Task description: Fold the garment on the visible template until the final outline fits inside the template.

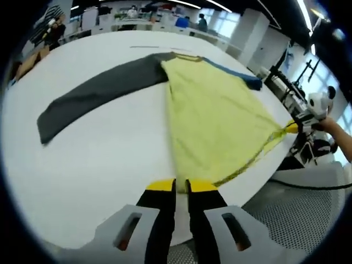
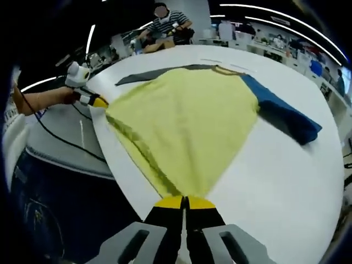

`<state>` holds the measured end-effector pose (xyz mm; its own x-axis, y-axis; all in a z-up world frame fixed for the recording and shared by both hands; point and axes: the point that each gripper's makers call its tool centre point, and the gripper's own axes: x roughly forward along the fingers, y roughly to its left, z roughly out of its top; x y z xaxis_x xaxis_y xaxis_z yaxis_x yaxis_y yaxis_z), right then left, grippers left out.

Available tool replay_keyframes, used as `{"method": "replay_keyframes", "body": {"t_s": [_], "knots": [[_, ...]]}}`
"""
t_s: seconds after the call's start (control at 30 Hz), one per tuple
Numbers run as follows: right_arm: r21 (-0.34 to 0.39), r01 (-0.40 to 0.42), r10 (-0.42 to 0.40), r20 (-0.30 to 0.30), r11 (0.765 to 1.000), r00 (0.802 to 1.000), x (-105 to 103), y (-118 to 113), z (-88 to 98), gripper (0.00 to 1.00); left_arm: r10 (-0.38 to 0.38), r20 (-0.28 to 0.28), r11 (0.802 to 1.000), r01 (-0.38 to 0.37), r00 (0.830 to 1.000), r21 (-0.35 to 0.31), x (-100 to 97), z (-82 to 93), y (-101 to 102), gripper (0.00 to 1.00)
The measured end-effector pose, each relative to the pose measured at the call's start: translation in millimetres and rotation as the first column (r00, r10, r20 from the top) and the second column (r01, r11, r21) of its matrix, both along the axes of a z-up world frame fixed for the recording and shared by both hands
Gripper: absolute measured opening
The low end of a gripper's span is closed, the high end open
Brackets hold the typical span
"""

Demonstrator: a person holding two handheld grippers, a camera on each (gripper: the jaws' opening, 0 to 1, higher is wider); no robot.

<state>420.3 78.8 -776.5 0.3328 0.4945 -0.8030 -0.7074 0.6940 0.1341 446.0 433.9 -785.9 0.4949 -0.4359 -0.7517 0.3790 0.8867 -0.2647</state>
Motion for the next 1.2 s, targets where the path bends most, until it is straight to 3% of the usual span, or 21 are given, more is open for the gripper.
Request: {"method": "replay_keyframes", "body": {"t_s": [0.3,0.53,0.67,0.87,1.03,1.2], "knots": [[-0.061,-0.034,0.034,-0.016,0.998,0.999,-13,-6,-14.3,0.0,0.009,0.005,1.0,-0.009,1.0,-0.021,-2.8,2.0,-1,0.0],[-0.032,0.012,-0.013,-0.036,0.999,0.999,-12,-8,-12.5,0.0,0.004,0.005,1.0,-0.004,1.0,-0.016,-4.2,2.4,0,0.0],[0.008,0.062,-0.061,-0.042,0.998,0.997,-10,-9,-7.8,0.12,-0.004,0.019,1.0,0.004,1.0,-0.011,-4.5,5.2,1,0.0],[0.09,0.147,-0.145,-0.033,0.985,0.989,-1,-10,3.3,0.33,0.002,0.099,0.998,0.003,0.995,-0.056,3.4,22.0,-2,0.18],[0.148,0.186,-0.188,0.001,0.971,0.982,10,-11,15.1,0.5,0.025,0.167,0.994,-0.006,0.986,-0.113,13.8,33.8,-3,0.39],[0.172,0.207,-0.216,0.039,0.963,0.976,22,-18,22.9,0.58,0.001,0.228,0.993,0.027,0.974,-0.119,20.1,43.7,-8,0.56]]}}
